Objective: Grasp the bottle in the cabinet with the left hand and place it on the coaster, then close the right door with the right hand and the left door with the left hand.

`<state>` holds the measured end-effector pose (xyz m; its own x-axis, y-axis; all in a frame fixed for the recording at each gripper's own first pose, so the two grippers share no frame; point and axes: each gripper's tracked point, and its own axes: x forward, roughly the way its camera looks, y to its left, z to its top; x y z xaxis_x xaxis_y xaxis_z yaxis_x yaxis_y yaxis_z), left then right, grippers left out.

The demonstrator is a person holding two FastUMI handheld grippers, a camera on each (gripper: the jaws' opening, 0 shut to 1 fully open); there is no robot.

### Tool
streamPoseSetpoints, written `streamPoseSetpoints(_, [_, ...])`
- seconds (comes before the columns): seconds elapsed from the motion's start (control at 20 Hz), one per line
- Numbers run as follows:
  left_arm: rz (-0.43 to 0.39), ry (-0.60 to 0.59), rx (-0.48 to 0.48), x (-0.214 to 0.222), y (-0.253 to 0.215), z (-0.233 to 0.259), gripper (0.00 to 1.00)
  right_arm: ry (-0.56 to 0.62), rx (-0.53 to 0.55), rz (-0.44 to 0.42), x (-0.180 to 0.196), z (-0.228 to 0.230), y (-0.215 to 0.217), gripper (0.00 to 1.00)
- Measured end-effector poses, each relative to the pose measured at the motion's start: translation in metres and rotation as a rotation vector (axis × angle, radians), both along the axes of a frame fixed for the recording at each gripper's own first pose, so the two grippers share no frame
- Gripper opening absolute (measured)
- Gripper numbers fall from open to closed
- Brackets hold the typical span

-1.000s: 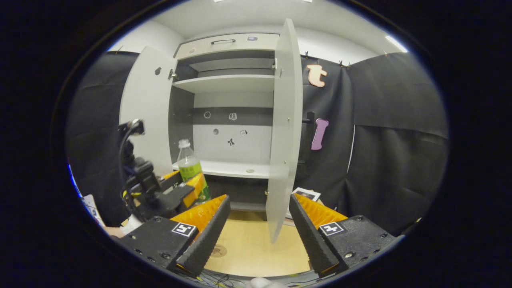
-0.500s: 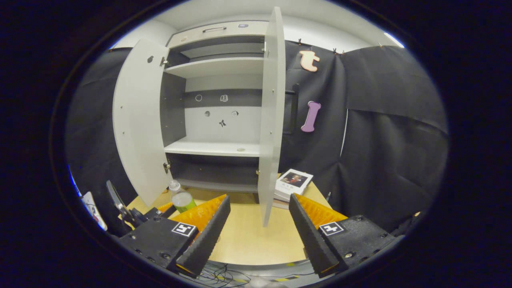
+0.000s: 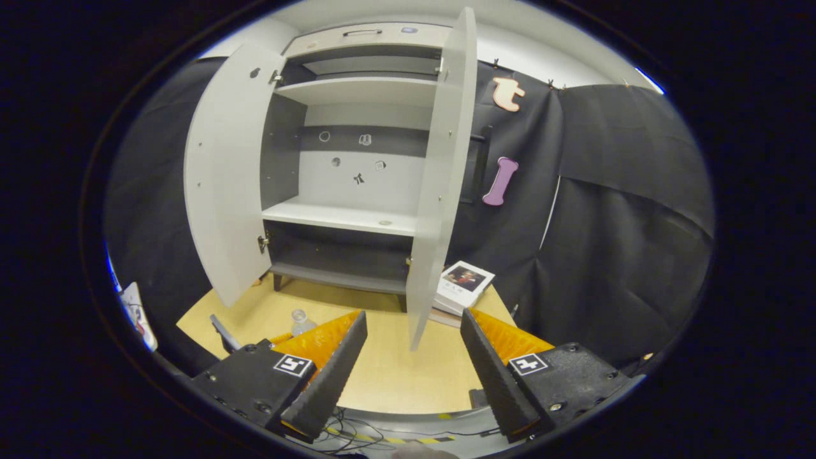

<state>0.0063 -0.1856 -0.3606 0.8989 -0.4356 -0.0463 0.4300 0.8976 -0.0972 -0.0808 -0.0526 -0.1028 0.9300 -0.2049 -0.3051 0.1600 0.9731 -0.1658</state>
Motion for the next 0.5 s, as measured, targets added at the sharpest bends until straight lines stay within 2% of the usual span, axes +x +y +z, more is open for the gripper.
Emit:
streamPoseSetpoints(0.2, [-0.011,-0.003,0.011,-0.008,-0.001,0.001,0.78,0.006,-0.001,0.011,0.001,0.001,0.007,0.98])
streamPoseSetpoints(0.25, [-0.005,-0.004,0.022,-0.003,-0.001,0.004,0.94,0.006,0.003,0.015,0.001,0.002,0.009,0.98])
streamPoseSetpoints(0.3, [0.014,-0.012,0.040,-0.007,0.006,0.010,0.98,0.004,0.007,0.016,0.000,0.002,0.010,0.98])
streamPoseSetpoints(0.5, [0.037,-0.078,0.040,-0.012,0.018,0.060,0.97,-0.027,0.029,0.023,0.003,0.010,0.018,0.98])
